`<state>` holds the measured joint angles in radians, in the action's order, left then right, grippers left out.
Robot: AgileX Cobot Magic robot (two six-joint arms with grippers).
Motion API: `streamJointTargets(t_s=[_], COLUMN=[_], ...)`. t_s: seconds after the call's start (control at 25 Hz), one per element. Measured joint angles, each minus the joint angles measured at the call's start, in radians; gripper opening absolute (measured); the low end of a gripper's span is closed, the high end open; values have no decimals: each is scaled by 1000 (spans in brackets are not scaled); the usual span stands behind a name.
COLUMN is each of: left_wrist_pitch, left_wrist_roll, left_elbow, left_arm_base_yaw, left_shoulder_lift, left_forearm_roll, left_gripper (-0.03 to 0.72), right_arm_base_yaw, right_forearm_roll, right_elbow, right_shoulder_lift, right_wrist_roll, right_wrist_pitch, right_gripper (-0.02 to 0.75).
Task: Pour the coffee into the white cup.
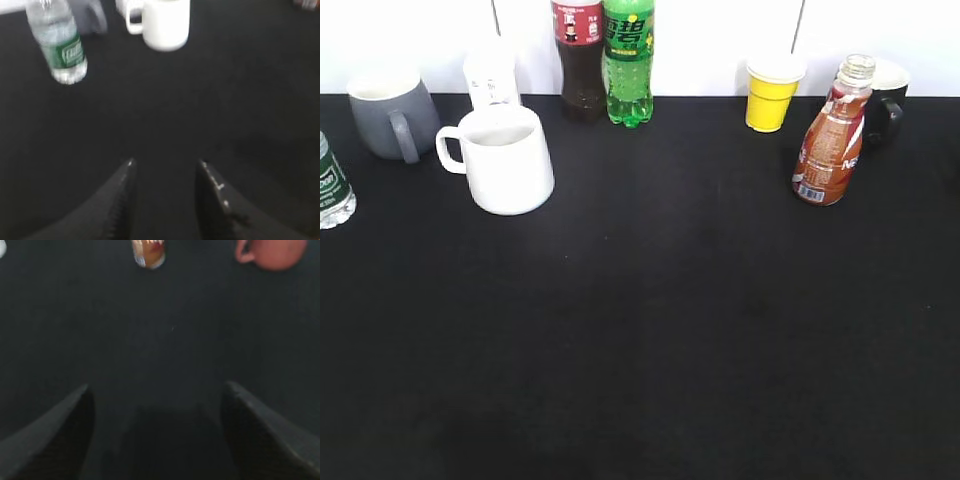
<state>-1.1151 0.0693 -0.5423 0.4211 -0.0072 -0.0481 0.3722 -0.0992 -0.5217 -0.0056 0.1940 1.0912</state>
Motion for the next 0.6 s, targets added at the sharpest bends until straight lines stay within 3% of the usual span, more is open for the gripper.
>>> streamJointTargets(t_s=[0.4, 0.48, 0.6], left_wrist_pitch=[49, 49, 50], left_wrist_roll=[-2, -2, -5], left_elbow=[25, 25, 25], left_arm_base_yaw=[-8, -86, -257], left_shoulder_lift=[0, 0, 0], left_forearm_roll=[1, 1, 1], left_gripper=[302, 302, 302], right_arm_base_yaw=[-1, -29, -151], right_forearm_roll=[7, 7, 8], right_elbow=[17, 17, 17], right_shoulder_lift=[-3, -3, -3], right_wrist_roll=[1, 1, 1], right_wrist_pitch=[-34, -35, -37], right_gripper=[592, 592, 592])
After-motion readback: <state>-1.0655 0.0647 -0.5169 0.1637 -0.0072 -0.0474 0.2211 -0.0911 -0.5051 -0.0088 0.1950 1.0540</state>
